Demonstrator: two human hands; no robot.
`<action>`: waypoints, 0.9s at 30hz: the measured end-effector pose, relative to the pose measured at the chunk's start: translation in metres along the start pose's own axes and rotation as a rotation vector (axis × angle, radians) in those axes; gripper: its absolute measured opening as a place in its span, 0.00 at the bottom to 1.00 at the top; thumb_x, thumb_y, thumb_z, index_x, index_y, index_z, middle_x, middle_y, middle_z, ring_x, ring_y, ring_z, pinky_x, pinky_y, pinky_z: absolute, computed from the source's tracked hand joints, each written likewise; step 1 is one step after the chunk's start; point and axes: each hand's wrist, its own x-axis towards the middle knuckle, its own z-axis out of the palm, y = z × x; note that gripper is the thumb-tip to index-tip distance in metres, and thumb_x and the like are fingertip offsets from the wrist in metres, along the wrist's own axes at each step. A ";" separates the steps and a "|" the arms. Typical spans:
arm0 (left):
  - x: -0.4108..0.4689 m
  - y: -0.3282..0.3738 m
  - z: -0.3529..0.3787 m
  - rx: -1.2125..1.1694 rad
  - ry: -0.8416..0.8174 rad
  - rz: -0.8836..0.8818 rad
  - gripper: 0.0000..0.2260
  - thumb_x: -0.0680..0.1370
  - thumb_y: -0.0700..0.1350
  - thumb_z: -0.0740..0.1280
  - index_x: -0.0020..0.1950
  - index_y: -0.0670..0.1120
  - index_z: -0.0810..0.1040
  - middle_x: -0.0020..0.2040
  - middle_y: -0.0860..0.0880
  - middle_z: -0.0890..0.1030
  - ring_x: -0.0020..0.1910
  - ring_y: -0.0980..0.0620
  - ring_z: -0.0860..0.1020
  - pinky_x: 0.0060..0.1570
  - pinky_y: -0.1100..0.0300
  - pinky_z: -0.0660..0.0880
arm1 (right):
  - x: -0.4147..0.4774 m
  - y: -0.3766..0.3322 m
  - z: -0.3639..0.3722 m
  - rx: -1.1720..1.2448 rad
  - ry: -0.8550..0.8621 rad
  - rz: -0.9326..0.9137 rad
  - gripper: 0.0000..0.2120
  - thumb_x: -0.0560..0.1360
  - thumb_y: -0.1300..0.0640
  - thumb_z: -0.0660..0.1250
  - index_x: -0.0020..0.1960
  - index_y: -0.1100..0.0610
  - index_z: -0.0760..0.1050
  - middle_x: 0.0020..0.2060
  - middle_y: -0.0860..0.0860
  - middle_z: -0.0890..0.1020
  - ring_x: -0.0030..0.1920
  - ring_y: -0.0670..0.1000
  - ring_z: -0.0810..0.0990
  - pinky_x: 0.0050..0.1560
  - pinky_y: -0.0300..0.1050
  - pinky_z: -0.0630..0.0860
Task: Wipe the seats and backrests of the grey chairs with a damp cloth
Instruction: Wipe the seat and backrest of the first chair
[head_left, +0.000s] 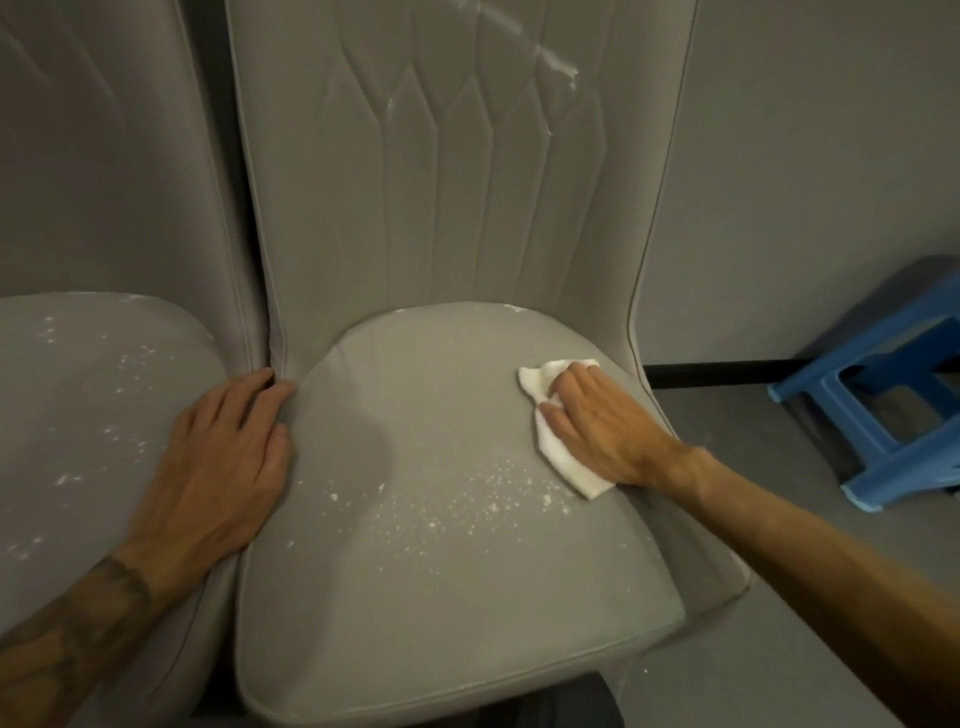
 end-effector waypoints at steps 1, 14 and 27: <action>0.000 0.000 0.000 0.002 -0.003 0.002 0.25 0.82 0.50 0.51 0.75 0.41 0.71 0.74 0.40 0.72 0.70 0.37 0.71 0.70 0.37 0.69 | 0.001 0.011 -0.006 -0.016 0.012 0.007 0.11 0.83 0.53 0.56 0.47 0.58 0.69 0.42 0.55 0.73 0.41 0.56 0.69 0.47 0.54 0.71; 0.002 -0.005 0.003 0.000 -0.019 0.000 0.25 0.83 0.52 0.50 0.75 0.42 0.70 0.75 0.40 0.71 0.70 0.38 0.71 0.70 0.38 0.68 | -0.016 0.014 -0.016 0.032 0.063 0.192 0.09 0.82 0.56 0.60 0.45 0.58 0.66 0.40 0.56 0.73 0.40 0.57 0.71 0.46 0.57 0.72; 0.003 -0.009 0.003 0.041 -0.077 0.010 0.26 0.84 0.54 0.46 0.76 0.43 0.69 0.75 0.40 0.69 0.69 0.34 0.72 0.67 0.35 0.70 | -0.053 0.014 -0.011 0.058 -0.015 0.059 0.10 0.84 0.51 0.55 0.46 0.55 0.66 0.42 0.52 0.71 0.41 0.50 0.65 0.47 0.45 0.66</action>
